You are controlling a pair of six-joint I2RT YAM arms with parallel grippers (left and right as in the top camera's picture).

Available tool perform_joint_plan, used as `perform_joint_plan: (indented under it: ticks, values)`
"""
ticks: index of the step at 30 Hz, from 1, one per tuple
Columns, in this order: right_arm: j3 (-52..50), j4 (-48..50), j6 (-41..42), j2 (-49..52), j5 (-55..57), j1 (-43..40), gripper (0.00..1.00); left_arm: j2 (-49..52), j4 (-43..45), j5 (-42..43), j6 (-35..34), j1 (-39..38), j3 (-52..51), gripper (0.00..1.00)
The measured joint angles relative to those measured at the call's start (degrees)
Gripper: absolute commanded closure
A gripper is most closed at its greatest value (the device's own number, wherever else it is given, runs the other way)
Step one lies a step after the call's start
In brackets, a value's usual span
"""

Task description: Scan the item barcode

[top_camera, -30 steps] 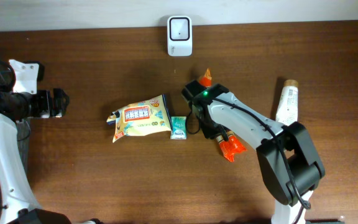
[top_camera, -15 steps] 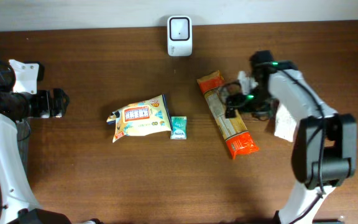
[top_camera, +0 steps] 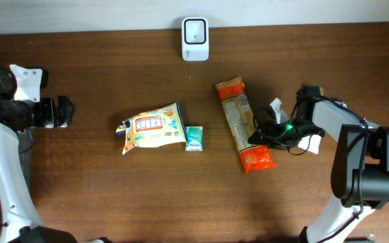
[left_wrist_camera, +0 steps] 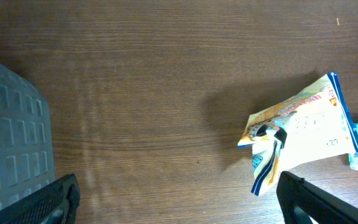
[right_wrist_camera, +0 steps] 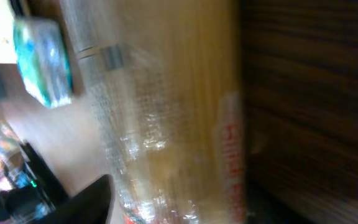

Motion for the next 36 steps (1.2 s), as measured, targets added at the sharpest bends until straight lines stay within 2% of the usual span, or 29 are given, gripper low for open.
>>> perform_joint_plan:
  ticks: [5,7,9,10,11,17,21,25,27,30,33,36]
  values:
    - [-1.7,1.7,1.7,0.5,-3.5,0.2,0.44,0.0,0.0,0.0,0.0,0.0,0.0,0.01]
    - [-1.8,2.8,1.9,0.6,-3.9,1.8,0.49,0.0,0.0,0.0,0.0,0.0,0.0,0.01]
    - [-1.8,3.5,2.2,0.9,-4.2,4.2,0.71,0.0,0.0,0.0,0.0,0.0,0.0,0.01]
    - [-1.9,3.9,2.4,1.3,-4.1,4.9,0.87,0.0,0.0,0.0,0.0,0.0,0.0,0.01]
    - [-2.1,4.2,2.4,1.6,-4.0,5.0,0.96,0.0,0.0,0.0,0.0,0.0,0.0,0.01]
    - [-1.2,2.4,3.0,2.5,-5.0,4.9,0.96,0.0,0.0,0.0,0.0,0.0,0.0,0.01]
    - [6.8,-9.1,2.8,3.7,2.1,6.1,0.96,0.0,0.0,0.0,0.0,0.0,0.0,0.01]
    - [17.6,-19.3,9.6,1.9,23.1,9.9,0.96,0.0,0.0,0.0,0.0,0.0,0.0,0.01]
    - [20.7,-23.1,16.5,-0.1,39.0,16.5,0.96,0.0,0.0,0.0,0.0,0.0,0.0,0.01]
    - [20.6,-25.6,25.6,-0.4,57.0,27.2,0.96,0.0,0.0,0.0,0.0,0.0,0.0,0.01]
    - [20.4,-24.4,29.2,-0.4,64.5,36.3,0.95,0.0,0.0,0.0,0.0,0.0,0.0,0.01]
    - [20.4,-22.7,28.8,-0.4,63.9,41.5,0.94,0.0,0.0,0.0,0.0,0.0,0.0,0.01]
